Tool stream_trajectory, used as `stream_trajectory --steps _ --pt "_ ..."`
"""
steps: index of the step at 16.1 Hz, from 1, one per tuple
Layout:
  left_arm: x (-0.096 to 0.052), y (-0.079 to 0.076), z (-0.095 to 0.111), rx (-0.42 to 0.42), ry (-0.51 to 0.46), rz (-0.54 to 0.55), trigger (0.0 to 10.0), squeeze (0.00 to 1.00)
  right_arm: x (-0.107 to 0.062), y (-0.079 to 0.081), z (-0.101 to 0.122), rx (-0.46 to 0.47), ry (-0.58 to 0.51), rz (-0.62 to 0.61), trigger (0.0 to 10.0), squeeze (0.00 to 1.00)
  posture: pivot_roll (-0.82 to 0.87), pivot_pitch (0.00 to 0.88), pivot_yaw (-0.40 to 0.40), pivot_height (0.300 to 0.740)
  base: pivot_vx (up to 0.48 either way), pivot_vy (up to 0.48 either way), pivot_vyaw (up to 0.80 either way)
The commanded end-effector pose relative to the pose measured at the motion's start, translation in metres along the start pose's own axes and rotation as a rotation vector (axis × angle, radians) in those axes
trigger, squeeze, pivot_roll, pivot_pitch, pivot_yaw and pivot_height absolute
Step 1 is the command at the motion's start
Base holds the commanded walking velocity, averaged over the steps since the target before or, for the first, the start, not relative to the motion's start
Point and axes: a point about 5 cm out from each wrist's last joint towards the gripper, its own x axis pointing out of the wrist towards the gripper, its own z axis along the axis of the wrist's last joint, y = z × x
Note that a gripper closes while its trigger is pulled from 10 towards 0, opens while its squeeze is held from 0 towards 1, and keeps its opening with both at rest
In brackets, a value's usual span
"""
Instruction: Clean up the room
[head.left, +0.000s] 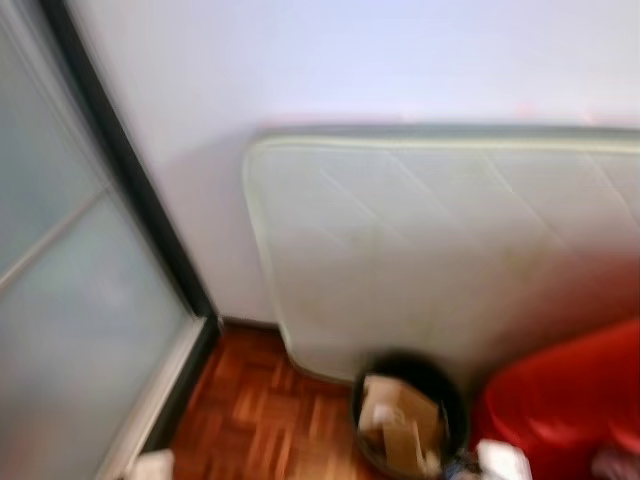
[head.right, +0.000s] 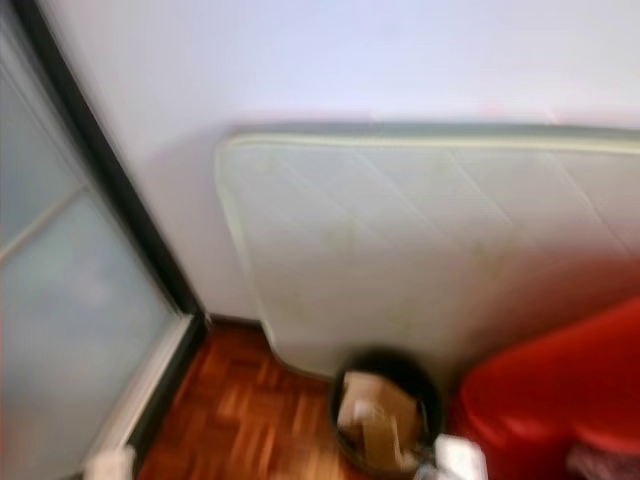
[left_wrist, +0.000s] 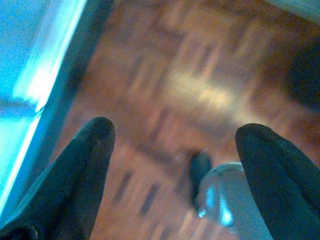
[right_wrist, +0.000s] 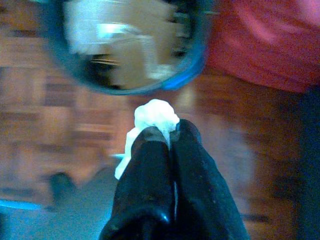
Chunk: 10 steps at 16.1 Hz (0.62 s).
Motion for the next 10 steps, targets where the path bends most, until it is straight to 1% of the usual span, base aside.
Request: stream_trajectory --steps 1,7,10 --pt "-0.0042 0.0149 -0.0079 0.013 0.027 0.038 10.0 0.0 0.003 0.0161 0.0064 -0.001 -0.018 0.043 10.0 0.0 0.03 0.005 0.055 0.74 0.274 0.0 -0.74" --pt "-0.0038 0.0122 -0.0085 0.005 0.027 0.038 10.0 0.0 0.0027 0.0139 0.0087 -0.012 -0.036 0.052 10.0 0.0 0.02 0.008 0.043 0.74 0.263 0.0 0.0" --pt "-0.0033 0.0107 -0.0078 0.007 0.026 0.033 10.0 0.0 0.0026 0.0146 0.0129 -0.054 -0.061 0.079 10.0 0.0 0.01 0.009 0.041 0.74 0.0 0.0 0.0"
